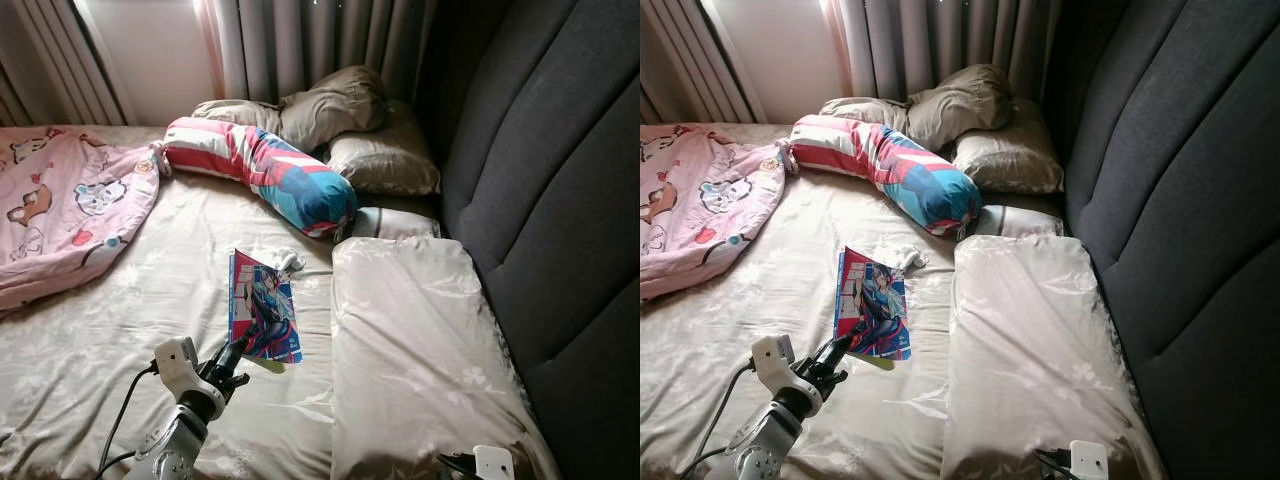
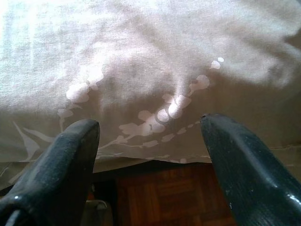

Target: Clean up the room

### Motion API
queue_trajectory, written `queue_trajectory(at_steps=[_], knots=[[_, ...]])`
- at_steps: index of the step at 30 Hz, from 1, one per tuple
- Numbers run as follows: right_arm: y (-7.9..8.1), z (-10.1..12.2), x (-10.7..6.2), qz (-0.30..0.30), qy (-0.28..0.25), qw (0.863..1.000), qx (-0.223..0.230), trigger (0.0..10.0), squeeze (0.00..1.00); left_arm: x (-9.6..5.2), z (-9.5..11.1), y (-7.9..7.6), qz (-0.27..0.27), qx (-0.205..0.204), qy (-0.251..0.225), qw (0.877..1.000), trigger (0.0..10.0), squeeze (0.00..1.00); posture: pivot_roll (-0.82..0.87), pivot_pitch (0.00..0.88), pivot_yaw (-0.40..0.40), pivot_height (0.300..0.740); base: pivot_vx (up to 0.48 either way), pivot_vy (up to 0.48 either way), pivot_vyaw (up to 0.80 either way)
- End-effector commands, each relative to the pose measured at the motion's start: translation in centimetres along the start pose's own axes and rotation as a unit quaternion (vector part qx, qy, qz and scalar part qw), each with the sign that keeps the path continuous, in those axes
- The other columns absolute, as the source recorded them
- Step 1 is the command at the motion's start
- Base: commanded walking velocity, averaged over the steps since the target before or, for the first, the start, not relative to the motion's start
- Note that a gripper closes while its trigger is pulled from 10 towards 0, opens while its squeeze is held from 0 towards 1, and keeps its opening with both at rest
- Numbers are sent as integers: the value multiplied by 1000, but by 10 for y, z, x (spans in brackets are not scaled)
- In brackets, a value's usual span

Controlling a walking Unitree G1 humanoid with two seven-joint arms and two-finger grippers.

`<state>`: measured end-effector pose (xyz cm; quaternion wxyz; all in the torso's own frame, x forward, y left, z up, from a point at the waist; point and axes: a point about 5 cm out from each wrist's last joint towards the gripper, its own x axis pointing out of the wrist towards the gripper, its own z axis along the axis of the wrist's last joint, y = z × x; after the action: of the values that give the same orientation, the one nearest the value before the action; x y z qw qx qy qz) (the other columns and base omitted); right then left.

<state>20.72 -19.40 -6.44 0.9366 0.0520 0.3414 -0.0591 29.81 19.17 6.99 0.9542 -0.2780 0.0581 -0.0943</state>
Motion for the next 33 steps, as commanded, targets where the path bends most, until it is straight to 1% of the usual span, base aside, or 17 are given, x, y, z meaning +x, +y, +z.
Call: queue_trajectory(at_steps=[1,3,4,9,10,18,19,21,33], knots=[[-3,-5,-2,-1,8,1000,-2,10000,0,4,8,-9,-33,19,-2,999,10000,0,-8,159,-45,734,0,0,0],[-3,-5,-2,-1,8,1000,-2,10000,0,4,7,-10,-37,26,1,999,10000,0,-11,163,-46,734,0,0,0],[-3,-5,-2,-1,7,1000,-2,10000,0,4,6,-12,-44,55,11,997,10000,0,-11,163,-46,734,0,0,0],[-2,-4,-2,0,8,1000,-2,10000,0,6,6,-21,-67,115,23,991,10000,0,-7,170,-47,734,0,0,0],[-2,-4,-2,0,8,1000,-2,10000,0,6,6,-21,-68,119,24,990,10000,0,-7,173,-47,734,0,0,0],[-1,-4,-1,3,8,1000,0,10000,0,6,4,-19,-60,120,29,991,10000,0,-6,177,-51,734,0,0,0],[-1,-3,-1,4,9,1000,-1,10000,0,6,3,-16,-46,130,32,990,10000,0,-4,181,-55,734,0,0,0],[-2,-3,-1,4,9,1000,-2,10000,0,5,3,-14,-35,129,28,991,10000,0,-2,184,-62,734,0,0,0],[-4,-3,-1,2,7,1000,-7,10000,0,4,0,-17,-34,126,27,991,10000,0,-7,182,-67,734,0,0,0]])
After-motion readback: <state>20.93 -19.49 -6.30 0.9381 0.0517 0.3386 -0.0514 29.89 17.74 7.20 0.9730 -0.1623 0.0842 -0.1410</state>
